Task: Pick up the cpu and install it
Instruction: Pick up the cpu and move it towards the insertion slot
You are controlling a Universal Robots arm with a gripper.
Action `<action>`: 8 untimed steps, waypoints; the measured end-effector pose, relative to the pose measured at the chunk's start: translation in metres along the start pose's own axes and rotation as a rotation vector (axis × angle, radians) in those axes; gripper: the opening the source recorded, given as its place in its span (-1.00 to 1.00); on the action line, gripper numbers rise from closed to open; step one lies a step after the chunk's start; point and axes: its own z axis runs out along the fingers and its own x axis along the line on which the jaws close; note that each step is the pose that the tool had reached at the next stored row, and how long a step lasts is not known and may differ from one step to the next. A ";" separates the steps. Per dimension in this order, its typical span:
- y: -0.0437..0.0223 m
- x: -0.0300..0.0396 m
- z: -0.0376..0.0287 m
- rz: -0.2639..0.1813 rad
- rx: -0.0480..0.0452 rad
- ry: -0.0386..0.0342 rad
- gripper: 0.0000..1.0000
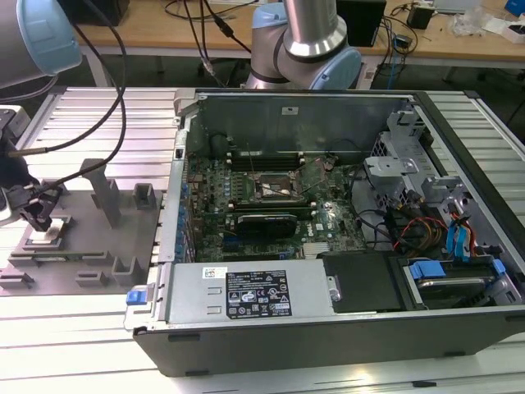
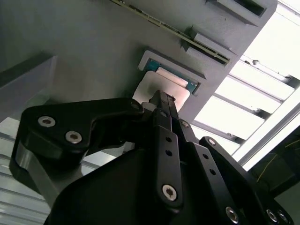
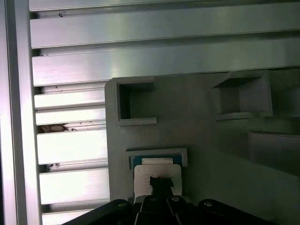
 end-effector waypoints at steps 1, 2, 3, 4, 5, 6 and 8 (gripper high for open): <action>0.0000 0.0000 0.0000 0.000 0.0000 0.0000 -0.53; 0.0000 0.0000 0.0000 0.000 0.0000 0.0000 -0.40; 0.0000 0.0000 0.0001 0.000 0.0000 -0.0001 -0.40; 0.0000 0.0000 0.0000 0.000 0.0000 0.0000 -0.29; 0.0000 0.0000 0.0001 0.000 0.0000 0.0000 -0.16; 0.0000 0.0000 0.0001 0.000 0.0000 0.0000 -0.04; 0.0000 0.0000 0.0001 0.000 0.0000 0.0000 0.07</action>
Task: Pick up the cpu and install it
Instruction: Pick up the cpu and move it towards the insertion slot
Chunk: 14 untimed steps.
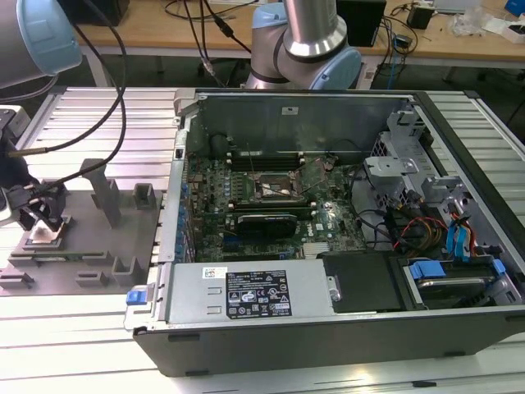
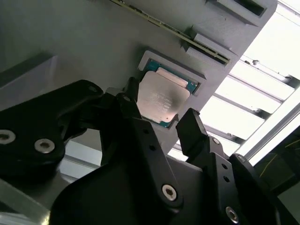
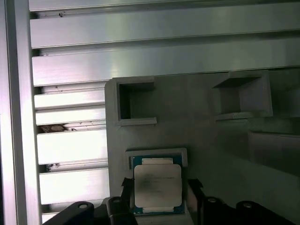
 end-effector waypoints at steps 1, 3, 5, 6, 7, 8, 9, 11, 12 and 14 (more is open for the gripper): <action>0.0000 0.0000 0.0000 0.000 0.0000 0.0000 0.21; 0.0000 0.0000 0.0018 0.000 -0.0006 -0.0006 0.21; -0.0002 0.0002 0.0054 -0.009 -0.0004 0.0002 0.21; -0.0003 0.0003 0.0080 -0.018 -0.0007 0.0005 0.21; -0.0005 0.0008 0.0111 -0.024 -0.0008 0.0009 0.21; -0.0006 0.0017 0.0123 -0.025 -0.0007 0.0011 0.21; -0.0007 0.0022 0.0128 -0.025 -0.0008 0.0010 0.21; -0.0009 0.0030 0.0139 -0.026 -0.0009 0.0009 0.21; -0.0009 0.0031 0.0144 -0.026 -0.0009 0.0010 0.21; -0.0009 0.0033 0.0154 -0.027 -0.0006 0.0013 0.21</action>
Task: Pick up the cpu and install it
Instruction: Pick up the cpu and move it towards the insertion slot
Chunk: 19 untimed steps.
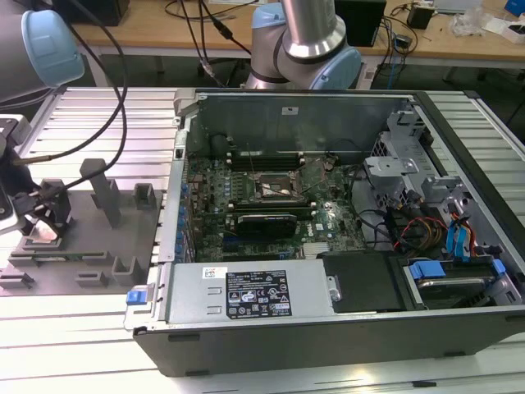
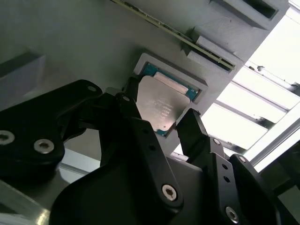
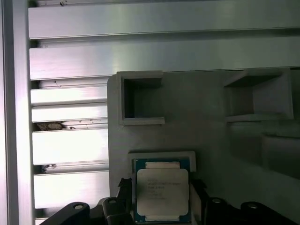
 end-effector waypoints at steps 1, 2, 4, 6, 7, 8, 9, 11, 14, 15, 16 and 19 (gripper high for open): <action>0.0000 0.0000 0.0003 -0.001 0.0001 0.0000 0.21; 0.0000 -0.0001 0.0005 -0.001 0.0002 -0.0001 0.21; 0.0000 0.0000 0.0008 -0.001 0.0002 -0.0002 0.21; 0.0000 -0.0001 0.0008 -0.001 0.0002 -0.0001 0.21; 0.0002 -0.0005 0.0011 -0.001 -0.0002 -0.0007 0.21; 0.0002 -0.0007 0.0010 -0.002 0.0001 -0.0004 0.21; 0.0001 -0.0010 0.0010 -0.002 0.0002 -0.0002 0.21; 0.0001 -0.0011 0.0009 -0.003 0.0002 0.0000 0.21; 0.0001 -0.0012 0.0009 -0.003 0.0001 -0.0001 0.21; 0.0001 -0.0011 0.0009 -0.003 0.0002 0.0000 0.17; 0.0001 -0.0011 0.0009 -0.003 0.0002 0.0000 0.08; 0.0001 -0.0011 0.0009 -0.003 0.0001 -0.0001 0.08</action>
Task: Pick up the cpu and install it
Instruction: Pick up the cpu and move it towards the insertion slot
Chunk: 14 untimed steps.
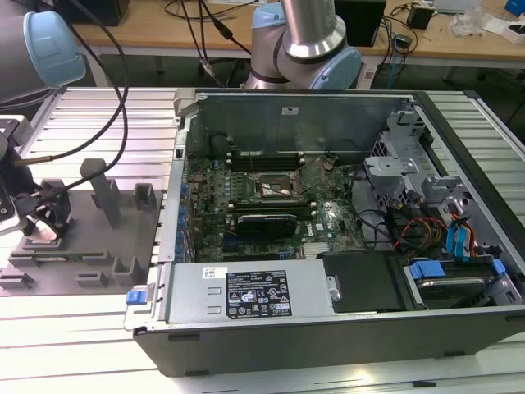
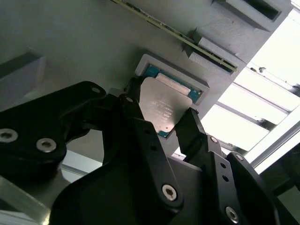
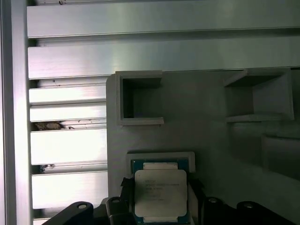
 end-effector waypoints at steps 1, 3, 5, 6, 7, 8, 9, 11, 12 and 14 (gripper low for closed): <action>0.0000 0.0000 0.0000 0.000 -0.0001 -0.0001 0.08; 0.0001 -0.0001 -0.0019 0.000 -0.0001 -0.0002 0.08; 0.0004 -0.0002 -0.0089 0.000 0.0000 -0.0001 0.08; 0.0005 -0.0003 -0.0121 0.000 0.0001 0.0000 0.08; 0.0007 -0.0004 -0.0155 0.000 0.0000 0.0000 0.08; 0.0009 -0.0005 -0.0209 0.000 0.0000 0.0000 0.08; 0.0011 -0.0006 -0.0237 0.000 0.0000 -0.0001 0.08; 0.0011 -0.0006 -0.0246 0.000 -0.0001 -0.0002 0.08; 0.0011 -0.0006 -0.0244 0.000 -0.0001 -0.0002 0.08; 0.0009 -0.0005 -0.0199 0.000 0.0000 -0.0001 0.08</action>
